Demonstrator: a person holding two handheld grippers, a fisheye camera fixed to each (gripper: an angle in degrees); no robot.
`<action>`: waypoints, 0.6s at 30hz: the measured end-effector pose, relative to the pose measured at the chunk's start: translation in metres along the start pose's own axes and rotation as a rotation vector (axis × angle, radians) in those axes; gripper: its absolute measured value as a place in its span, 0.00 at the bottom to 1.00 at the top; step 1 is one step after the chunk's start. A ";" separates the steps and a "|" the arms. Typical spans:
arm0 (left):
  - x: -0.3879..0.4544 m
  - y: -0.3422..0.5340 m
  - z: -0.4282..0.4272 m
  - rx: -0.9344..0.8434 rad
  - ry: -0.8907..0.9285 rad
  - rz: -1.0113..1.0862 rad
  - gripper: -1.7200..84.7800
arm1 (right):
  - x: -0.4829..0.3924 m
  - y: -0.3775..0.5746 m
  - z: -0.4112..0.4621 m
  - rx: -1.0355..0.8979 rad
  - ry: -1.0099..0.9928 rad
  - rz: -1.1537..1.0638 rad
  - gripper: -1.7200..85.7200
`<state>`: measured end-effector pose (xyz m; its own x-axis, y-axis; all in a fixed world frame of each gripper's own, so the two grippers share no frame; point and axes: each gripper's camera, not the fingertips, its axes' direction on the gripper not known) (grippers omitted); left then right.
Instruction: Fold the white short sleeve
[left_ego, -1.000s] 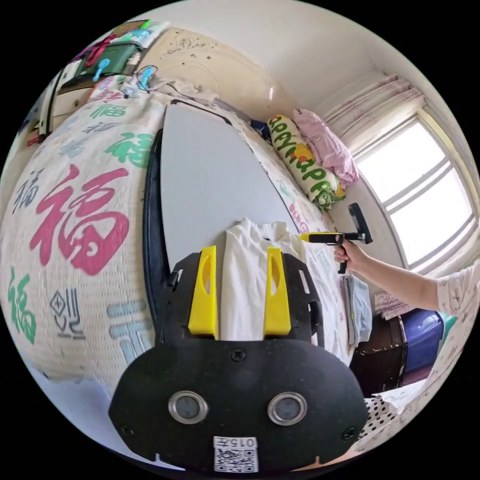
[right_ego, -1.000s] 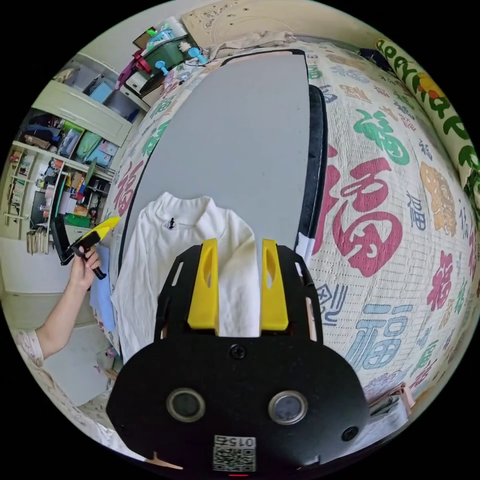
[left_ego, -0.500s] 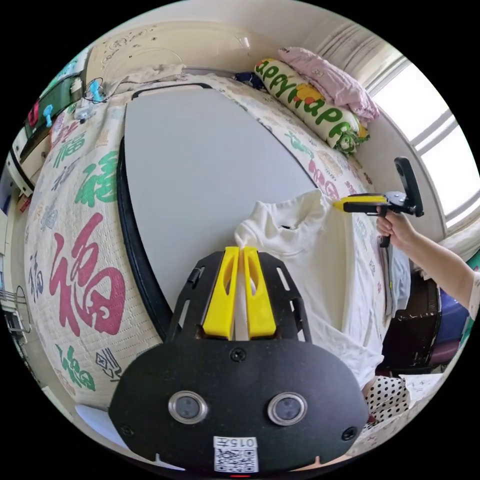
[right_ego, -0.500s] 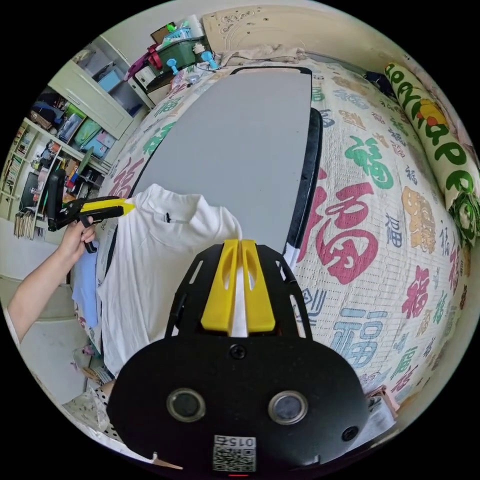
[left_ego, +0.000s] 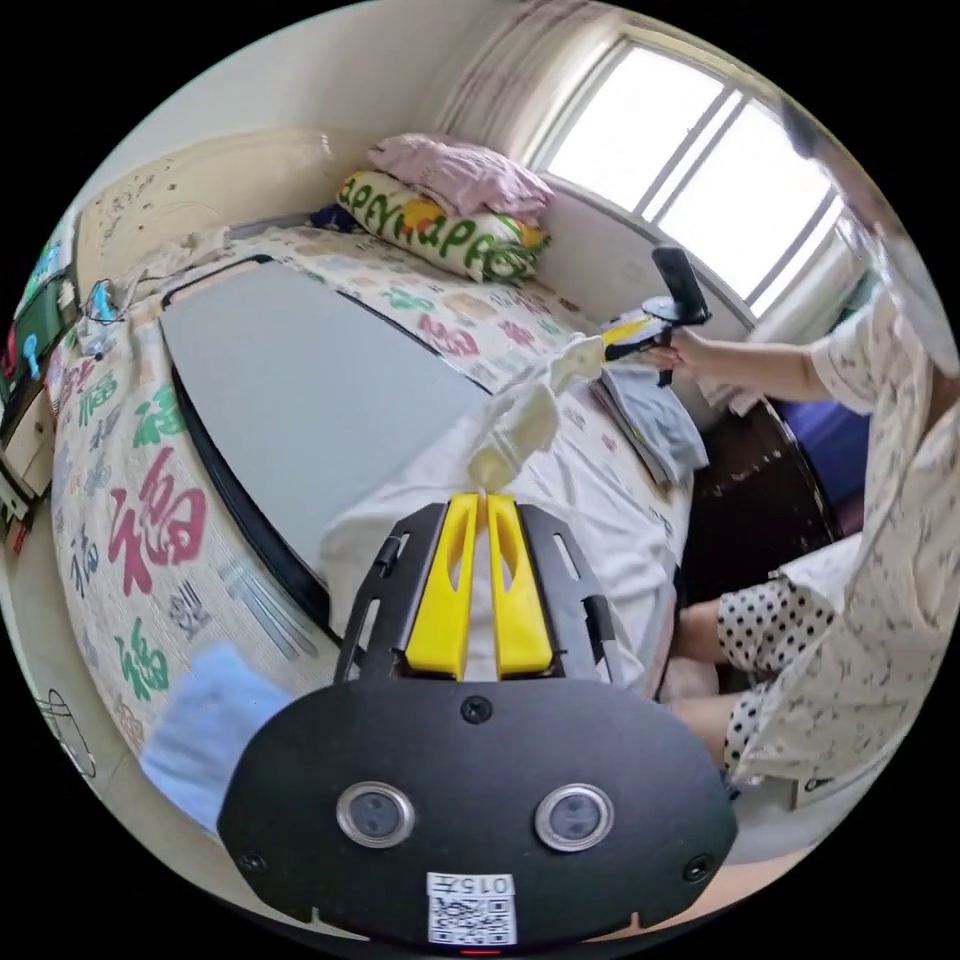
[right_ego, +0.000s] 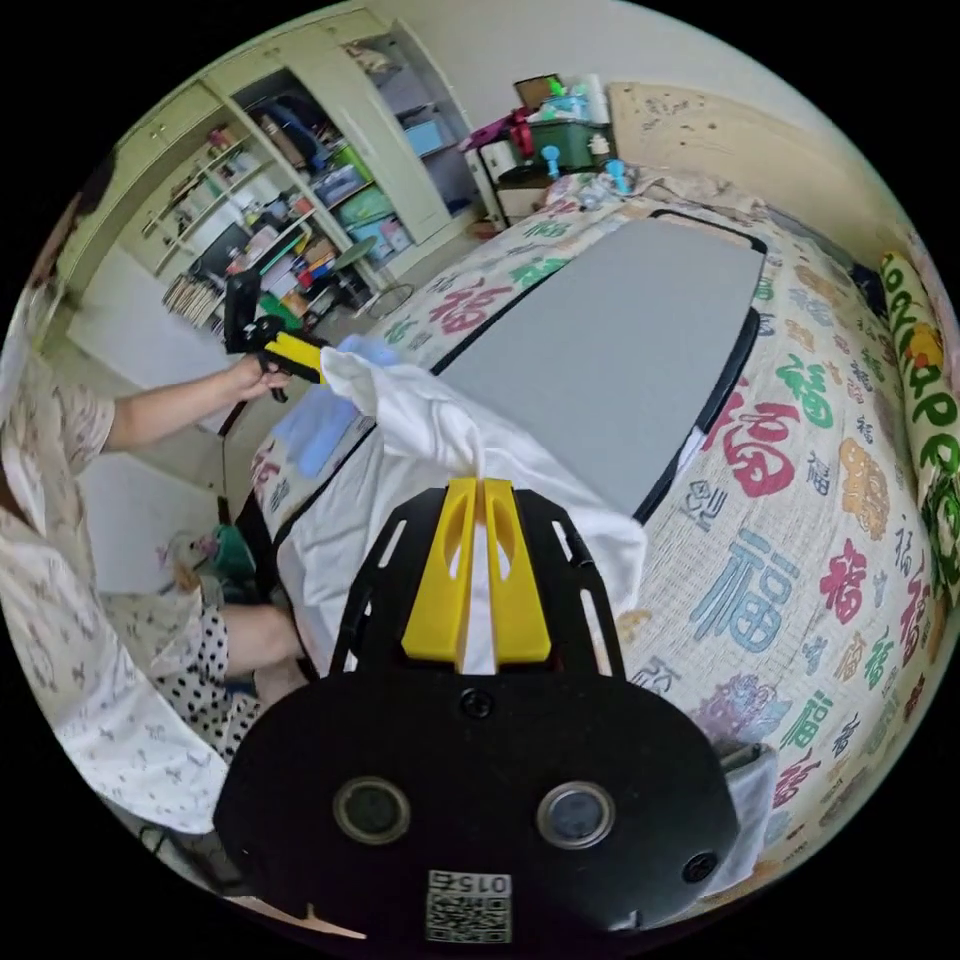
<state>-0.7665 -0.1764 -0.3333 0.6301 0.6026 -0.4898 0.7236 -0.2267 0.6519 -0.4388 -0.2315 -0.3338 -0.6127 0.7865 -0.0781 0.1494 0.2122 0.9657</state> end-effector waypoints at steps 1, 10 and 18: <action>0.025 0.032 0.009 -0.051 0.022 0.021 0.02 | -0.019 0.031 -0.001 -0.065 -0.035 -0.050 0.01; 0.108 0.176 0.135 -0.447 0.057 0.038 0.02 | -0.110 0.199 0.080 -0.510 -0.003 -0.267 0.01; 0.070 0.190 0.152 -0.633 0.036 -0.016 0.02 | -0.080 0.228 0.083 -0.615 0.033 -0.075 0.03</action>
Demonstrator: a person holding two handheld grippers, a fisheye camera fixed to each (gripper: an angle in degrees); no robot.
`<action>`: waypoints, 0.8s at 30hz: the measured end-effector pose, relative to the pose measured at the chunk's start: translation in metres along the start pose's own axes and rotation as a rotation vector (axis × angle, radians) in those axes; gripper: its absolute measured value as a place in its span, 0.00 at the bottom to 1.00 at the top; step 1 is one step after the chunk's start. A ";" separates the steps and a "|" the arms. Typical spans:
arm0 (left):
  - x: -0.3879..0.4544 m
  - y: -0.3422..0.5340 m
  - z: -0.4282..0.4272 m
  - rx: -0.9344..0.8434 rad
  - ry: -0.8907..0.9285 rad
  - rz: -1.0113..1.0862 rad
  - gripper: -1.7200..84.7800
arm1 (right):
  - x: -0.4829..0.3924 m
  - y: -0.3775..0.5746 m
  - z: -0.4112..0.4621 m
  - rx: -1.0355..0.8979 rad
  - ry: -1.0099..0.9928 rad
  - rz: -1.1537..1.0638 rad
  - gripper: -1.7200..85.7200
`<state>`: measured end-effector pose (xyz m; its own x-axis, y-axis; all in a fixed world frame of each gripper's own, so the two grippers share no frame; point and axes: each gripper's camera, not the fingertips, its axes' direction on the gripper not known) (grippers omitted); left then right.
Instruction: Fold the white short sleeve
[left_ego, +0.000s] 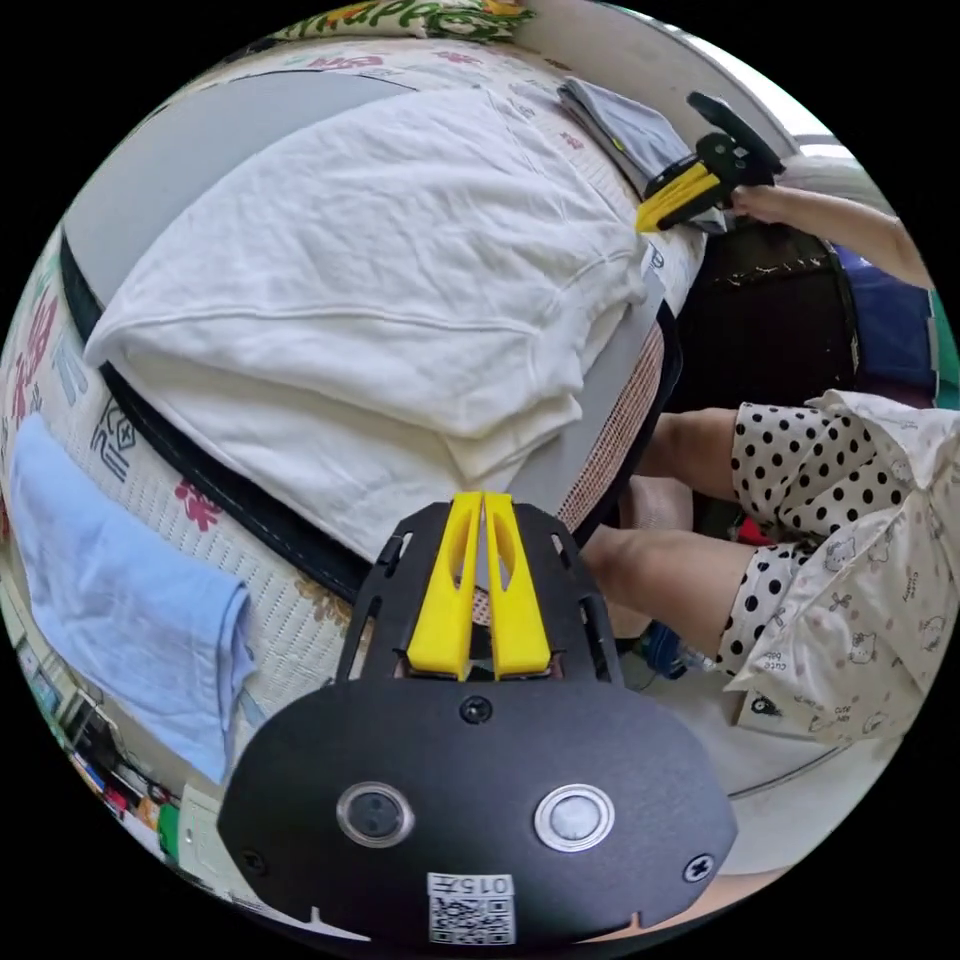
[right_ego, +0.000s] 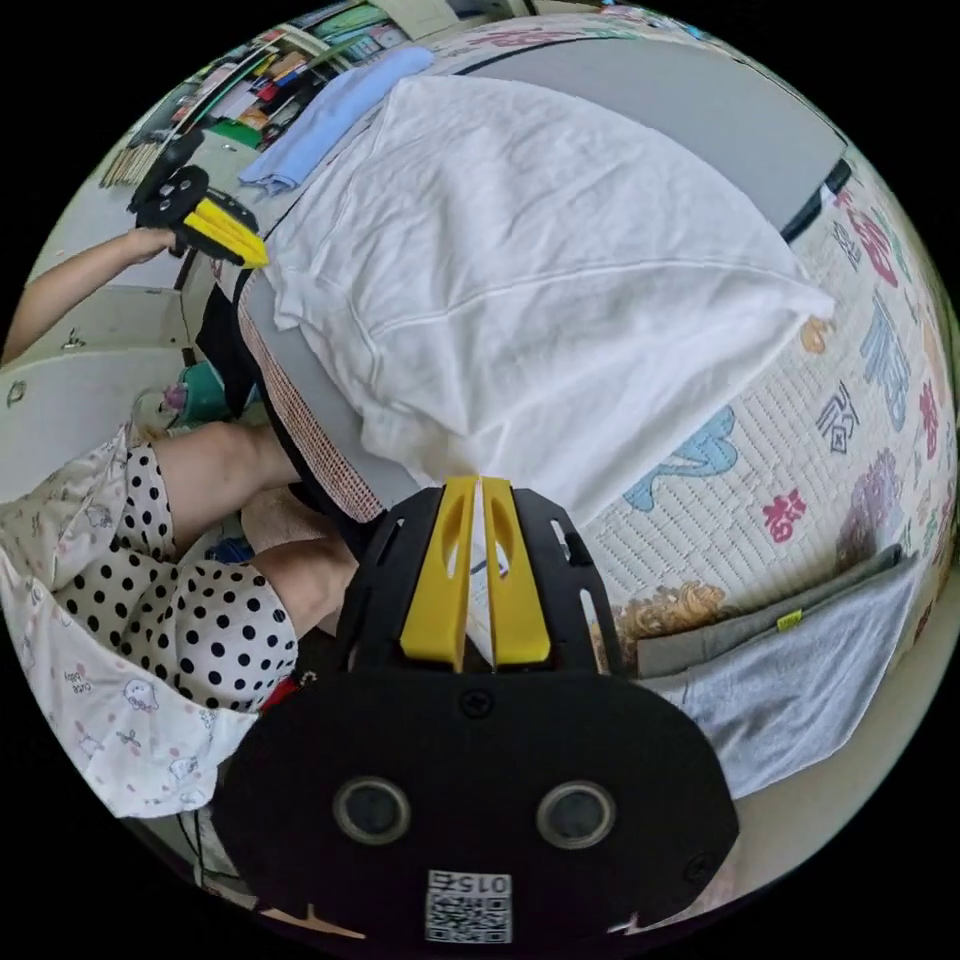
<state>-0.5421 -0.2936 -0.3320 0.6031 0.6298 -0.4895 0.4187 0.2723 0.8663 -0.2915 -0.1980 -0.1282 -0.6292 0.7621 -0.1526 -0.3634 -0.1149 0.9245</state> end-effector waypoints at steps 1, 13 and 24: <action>-0.016 0.005 -0.010 0.041 0.027 -0.058 0.02 | 0.011 0.007 -0.004 0.005 -0.012 0.061 0.05; -0.334 0.014 -0.139 0.767 0.174 -0.938 0.15 | 0.264 0.021 -0.096 0.645 -0.445 0.940 0.17; -0.459 0.009 -0.106 0.691 0.248 -1.039 0.04 | 0.316 -0.012 -0.073 0.545 -0.467 1.073 0.05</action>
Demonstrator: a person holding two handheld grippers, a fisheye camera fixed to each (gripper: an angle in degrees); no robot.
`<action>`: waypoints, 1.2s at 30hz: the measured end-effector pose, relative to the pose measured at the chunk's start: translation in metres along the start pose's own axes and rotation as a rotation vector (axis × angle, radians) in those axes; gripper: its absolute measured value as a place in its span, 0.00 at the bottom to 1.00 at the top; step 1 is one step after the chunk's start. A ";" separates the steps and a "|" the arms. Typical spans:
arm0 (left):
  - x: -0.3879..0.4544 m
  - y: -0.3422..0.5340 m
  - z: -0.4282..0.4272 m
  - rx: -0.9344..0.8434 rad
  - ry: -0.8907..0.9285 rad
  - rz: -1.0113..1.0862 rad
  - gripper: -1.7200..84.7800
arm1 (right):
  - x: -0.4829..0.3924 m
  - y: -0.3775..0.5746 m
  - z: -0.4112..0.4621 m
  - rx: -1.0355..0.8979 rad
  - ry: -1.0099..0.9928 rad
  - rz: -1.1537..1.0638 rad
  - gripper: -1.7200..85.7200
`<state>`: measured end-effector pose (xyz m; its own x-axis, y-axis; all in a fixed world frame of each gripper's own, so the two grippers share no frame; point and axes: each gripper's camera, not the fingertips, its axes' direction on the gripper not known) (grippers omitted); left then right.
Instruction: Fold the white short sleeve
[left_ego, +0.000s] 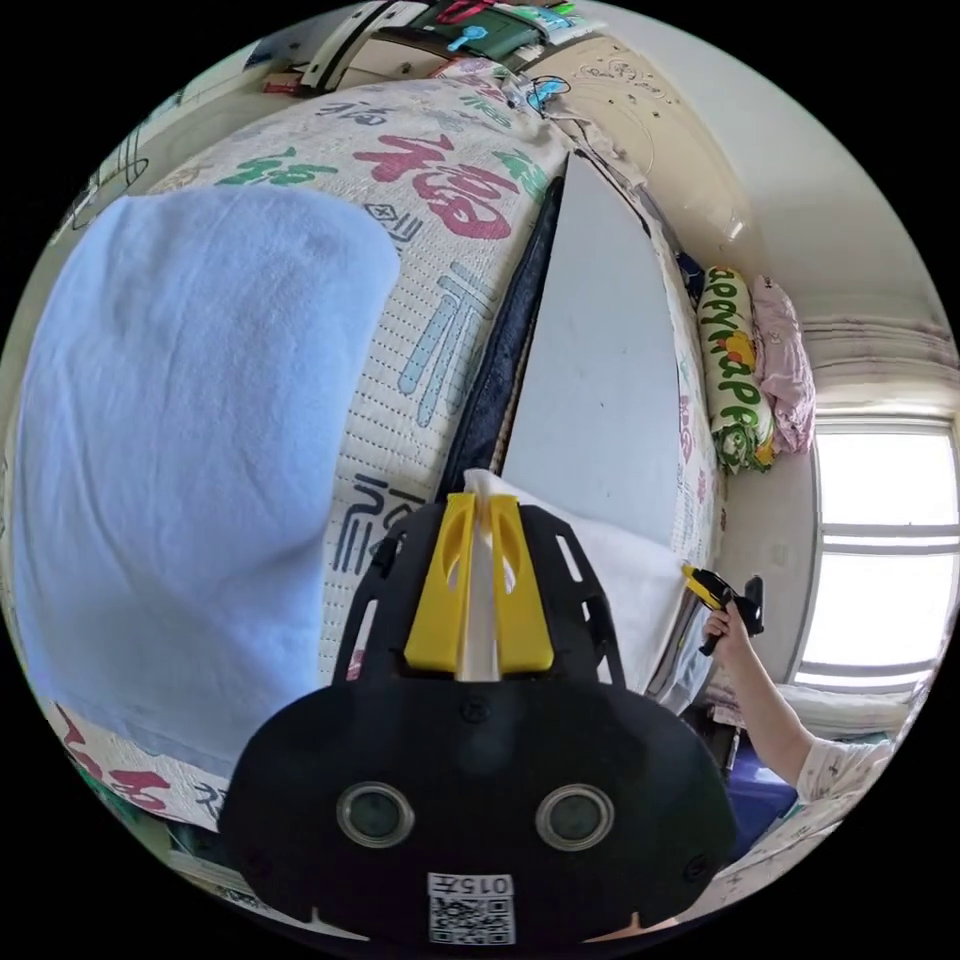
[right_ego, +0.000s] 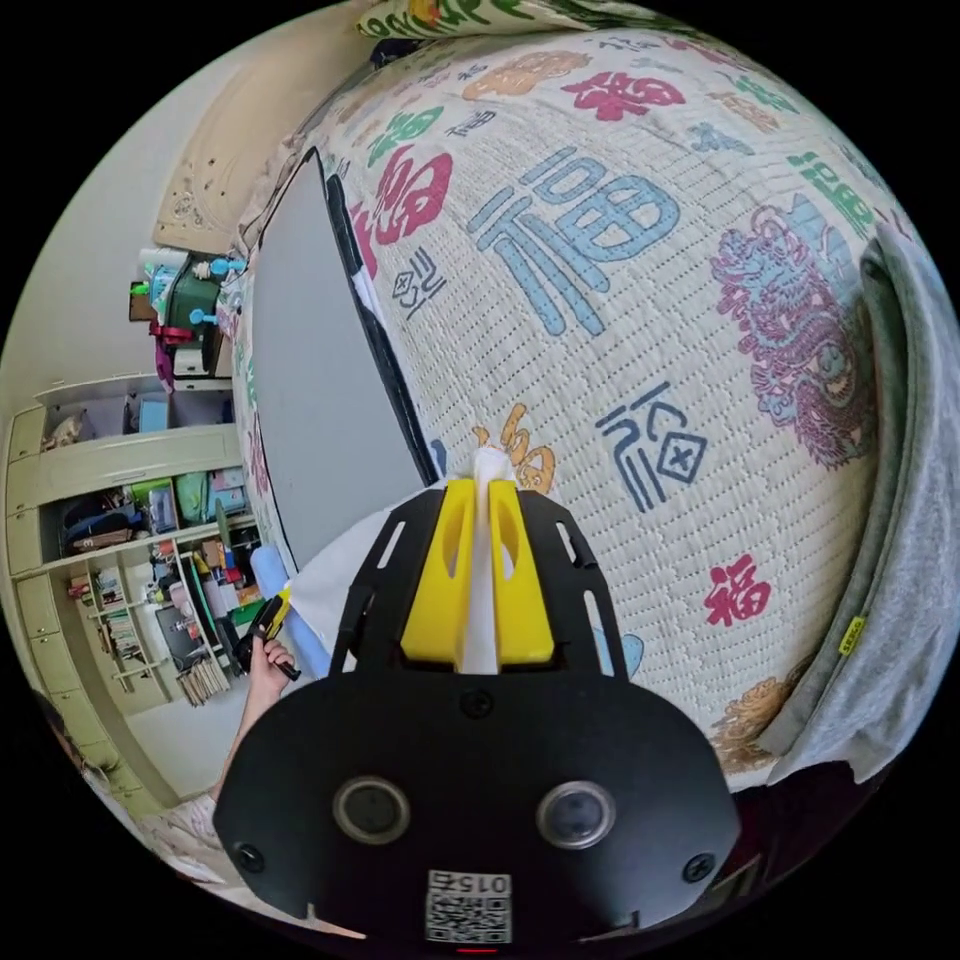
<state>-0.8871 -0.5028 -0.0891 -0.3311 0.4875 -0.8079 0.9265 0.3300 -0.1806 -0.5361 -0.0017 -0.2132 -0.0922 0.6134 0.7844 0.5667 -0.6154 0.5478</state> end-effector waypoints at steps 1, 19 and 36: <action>-0.010 -0.003 0.000 0.006 -0.023 0.004 0.04 | 0.007 0.003 -0.004 0.047 0.007 0.026 0.05; -0.087 0.193 0.028 -0.383 -0.067 0.957 0.12 | -0.004 0.254 0.037 -0.164 0.356 -0.970 0.13; -0.270 0.335 0.109 -0.504 -0.361 1.391 0.06 | 0.079 0.353 0.136 -0.426 0.620 -1.486 0.05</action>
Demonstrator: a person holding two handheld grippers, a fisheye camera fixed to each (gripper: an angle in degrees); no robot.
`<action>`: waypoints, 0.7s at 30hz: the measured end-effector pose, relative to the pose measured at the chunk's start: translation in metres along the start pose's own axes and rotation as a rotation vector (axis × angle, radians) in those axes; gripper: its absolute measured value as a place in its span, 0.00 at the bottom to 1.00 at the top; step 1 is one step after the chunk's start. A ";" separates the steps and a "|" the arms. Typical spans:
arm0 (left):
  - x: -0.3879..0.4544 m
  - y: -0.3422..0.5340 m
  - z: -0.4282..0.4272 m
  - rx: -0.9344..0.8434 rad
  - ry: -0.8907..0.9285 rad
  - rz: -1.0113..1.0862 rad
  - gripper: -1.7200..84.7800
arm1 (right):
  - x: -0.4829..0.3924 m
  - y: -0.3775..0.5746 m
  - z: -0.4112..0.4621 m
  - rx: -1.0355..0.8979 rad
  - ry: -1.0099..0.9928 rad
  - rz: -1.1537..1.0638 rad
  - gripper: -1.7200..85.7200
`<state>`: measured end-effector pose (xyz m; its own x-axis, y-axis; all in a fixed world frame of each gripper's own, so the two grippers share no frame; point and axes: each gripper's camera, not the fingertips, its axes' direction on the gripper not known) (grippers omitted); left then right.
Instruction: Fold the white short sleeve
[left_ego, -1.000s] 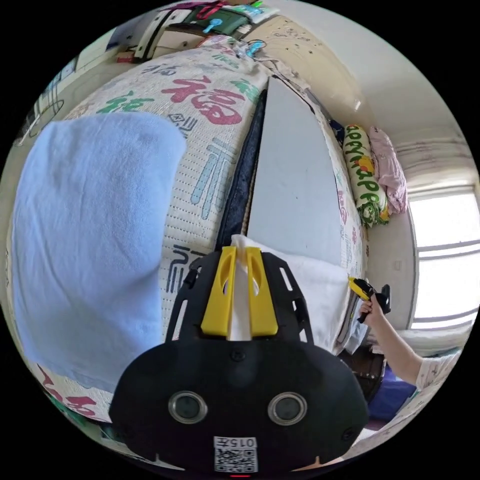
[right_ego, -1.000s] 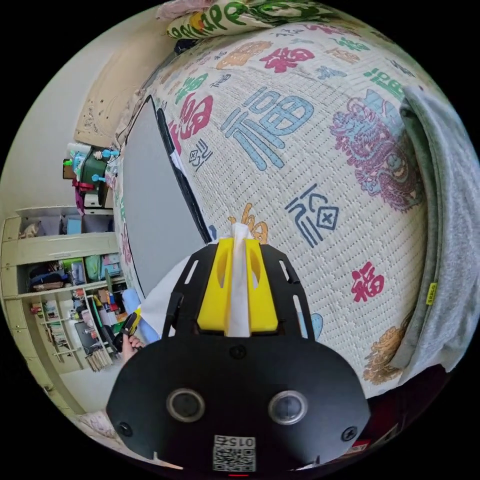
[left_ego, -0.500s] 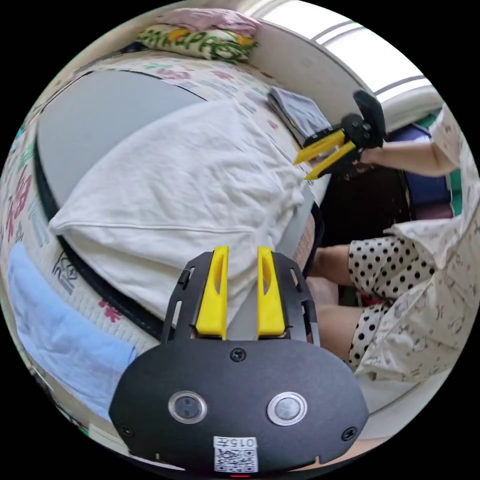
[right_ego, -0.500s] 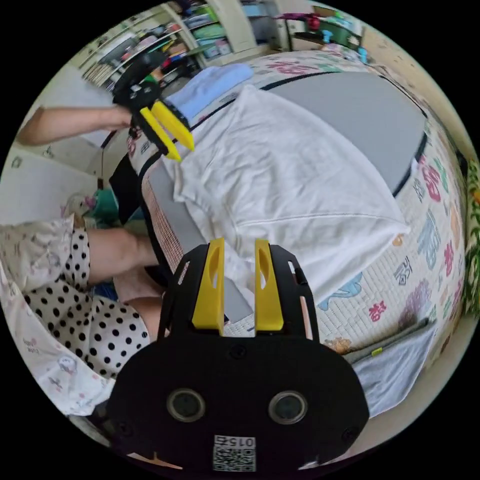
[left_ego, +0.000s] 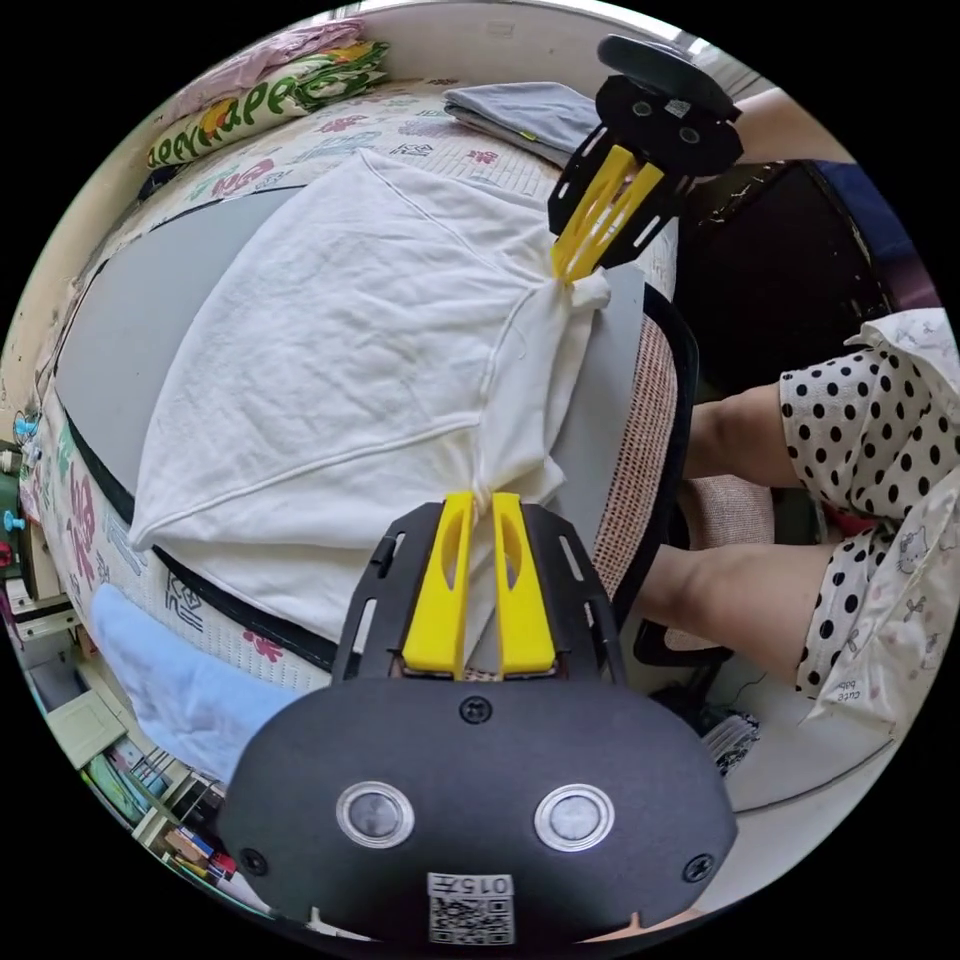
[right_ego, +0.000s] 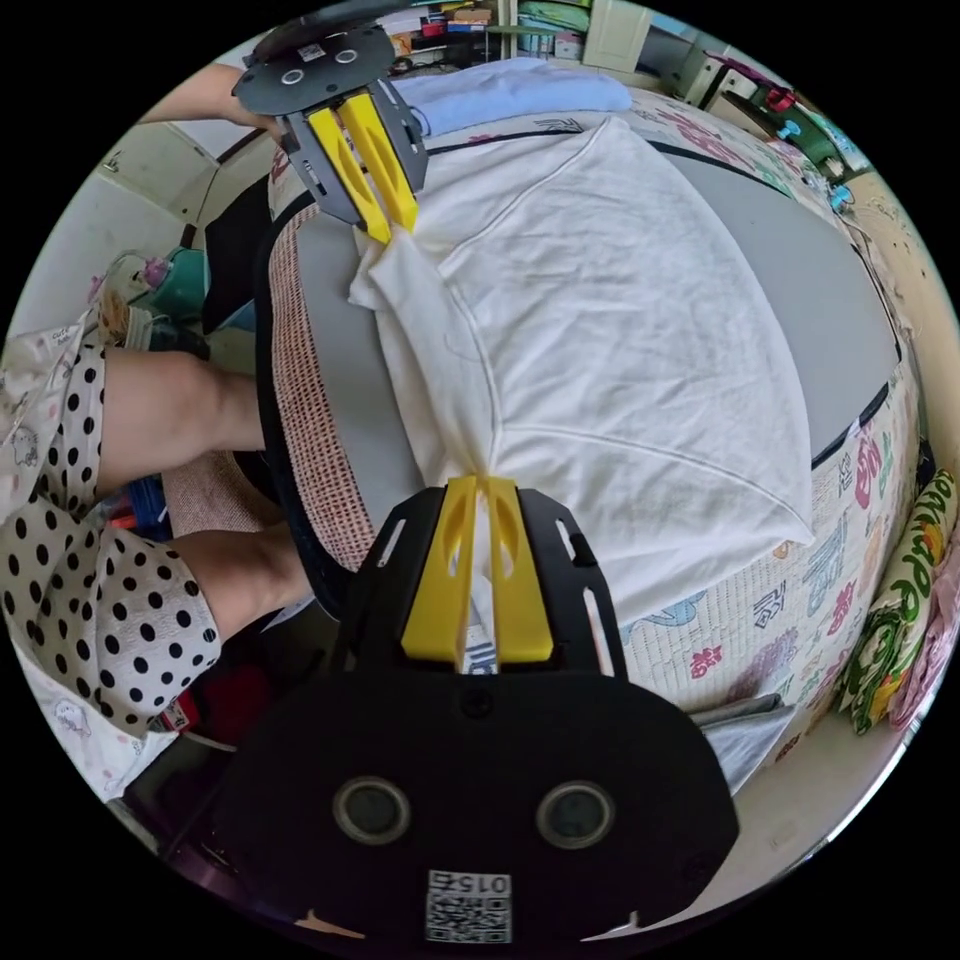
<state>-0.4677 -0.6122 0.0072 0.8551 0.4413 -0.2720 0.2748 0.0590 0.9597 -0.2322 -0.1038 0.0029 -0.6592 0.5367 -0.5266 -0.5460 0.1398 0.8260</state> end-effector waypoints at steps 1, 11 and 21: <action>0.001 0.009 0.001 0.011 -0.002 0.006 0.06 | 0.001 0.005 -0.002 -0.001 -0.004 0.005 0.04; -0.026 0.043 0.069 -0.084 0.075 -0.152 0.09 | 0.026 0.052 0.005 0.067 -0.195 0.318 0.05; -0.115 -0.019 0.025 0.139 0.102 -0.368 0.13 | 0.099 0.204 0.011 0.260 -0.359 1.189 0.12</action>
<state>-0.5602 -0.6863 0.0188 0.6424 0.4999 -0.5809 0.6176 0.1111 0.7786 -0.4034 -0.0125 0.1215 -0.4718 0.6322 0.6146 0.4285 -0.4448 0.7865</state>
